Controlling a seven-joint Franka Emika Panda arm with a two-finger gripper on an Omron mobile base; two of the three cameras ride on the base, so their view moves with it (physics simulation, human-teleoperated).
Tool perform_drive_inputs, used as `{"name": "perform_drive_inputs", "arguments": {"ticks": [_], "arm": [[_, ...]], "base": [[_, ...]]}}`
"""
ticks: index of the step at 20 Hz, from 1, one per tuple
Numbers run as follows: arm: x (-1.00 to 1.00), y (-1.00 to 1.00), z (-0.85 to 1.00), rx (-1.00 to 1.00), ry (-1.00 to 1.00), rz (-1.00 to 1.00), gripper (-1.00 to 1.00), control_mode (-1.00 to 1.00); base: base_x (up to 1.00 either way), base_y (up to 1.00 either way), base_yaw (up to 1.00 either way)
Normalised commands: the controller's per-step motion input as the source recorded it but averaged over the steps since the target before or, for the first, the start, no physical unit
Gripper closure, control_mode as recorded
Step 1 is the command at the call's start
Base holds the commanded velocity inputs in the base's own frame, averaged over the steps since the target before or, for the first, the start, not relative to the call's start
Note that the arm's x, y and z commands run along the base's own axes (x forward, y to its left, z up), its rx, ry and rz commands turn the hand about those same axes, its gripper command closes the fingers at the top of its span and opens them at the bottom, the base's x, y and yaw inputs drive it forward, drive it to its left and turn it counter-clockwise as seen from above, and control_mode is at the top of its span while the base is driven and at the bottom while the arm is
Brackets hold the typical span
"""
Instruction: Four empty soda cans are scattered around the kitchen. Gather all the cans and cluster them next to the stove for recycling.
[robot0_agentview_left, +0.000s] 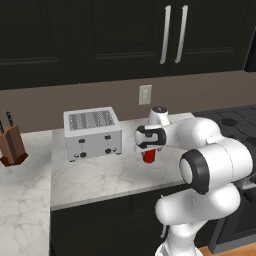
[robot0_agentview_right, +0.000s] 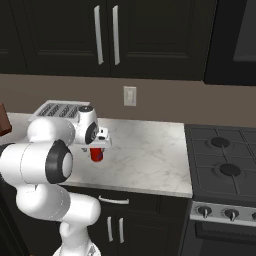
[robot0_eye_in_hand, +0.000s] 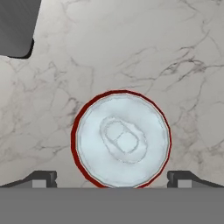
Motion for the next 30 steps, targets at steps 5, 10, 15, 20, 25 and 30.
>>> {"name": "perform_drive_inputs", "arguments": {"ticks": [5, 10, 15, 20, 25, 30], "arm": [[0.02, -0.01, 0.00, 0.00, -0.02, 0.00, -1.00, -1.00], [0.04, -0.01, 0.00, 0.00, 0.00, 0.00, -1.00, -1.00], [0.07, -0.02, 0.01, 0.00, -0.01, 0.00, -1.00, -1.00], [0.07, -0.01, 0.05, 0.00, -0.02, 0.00, -1.00, -1.00], [0.04, -0.01, 0.00, 0.00, 0.00, 0.00, -1.00, -1.00], [0.02, 0.00, -0.01, 0.00, 0.00, -0.01, -1.00, -1.00]], "base": [[0.00, 0.00, 0.00], [0.00, 0.00, 0.00], [0.00, 0.00, 0.00], [0.00, 0.00, 0.00], [0.00, 0.00, 0.00], [0.00, 0.00, 0.00]]}}
